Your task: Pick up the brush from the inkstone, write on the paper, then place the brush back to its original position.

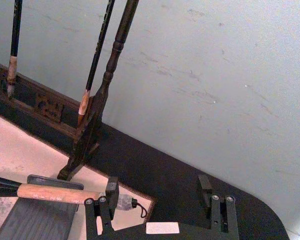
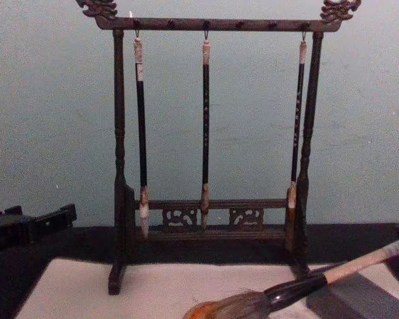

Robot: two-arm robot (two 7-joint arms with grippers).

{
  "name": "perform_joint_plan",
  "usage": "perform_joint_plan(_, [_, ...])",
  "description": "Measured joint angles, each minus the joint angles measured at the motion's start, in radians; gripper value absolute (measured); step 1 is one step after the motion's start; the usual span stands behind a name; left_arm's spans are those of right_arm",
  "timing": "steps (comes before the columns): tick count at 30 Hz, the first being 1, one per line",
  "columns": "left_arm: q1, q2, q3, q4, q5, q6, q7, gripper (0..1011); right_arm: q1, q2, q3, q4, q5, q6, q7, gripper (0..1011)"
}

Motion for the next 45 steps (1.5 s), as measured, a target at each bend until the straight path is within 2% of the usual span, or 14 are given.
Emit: perform_joint_plan(45, [0.0, 0.0, 0.0, 0.0, 0.0, 0.0, 0.0, 1002, 0.0, 0.0, 0.0, 0.0, 0.0, 0.0, 0.0, 1001])
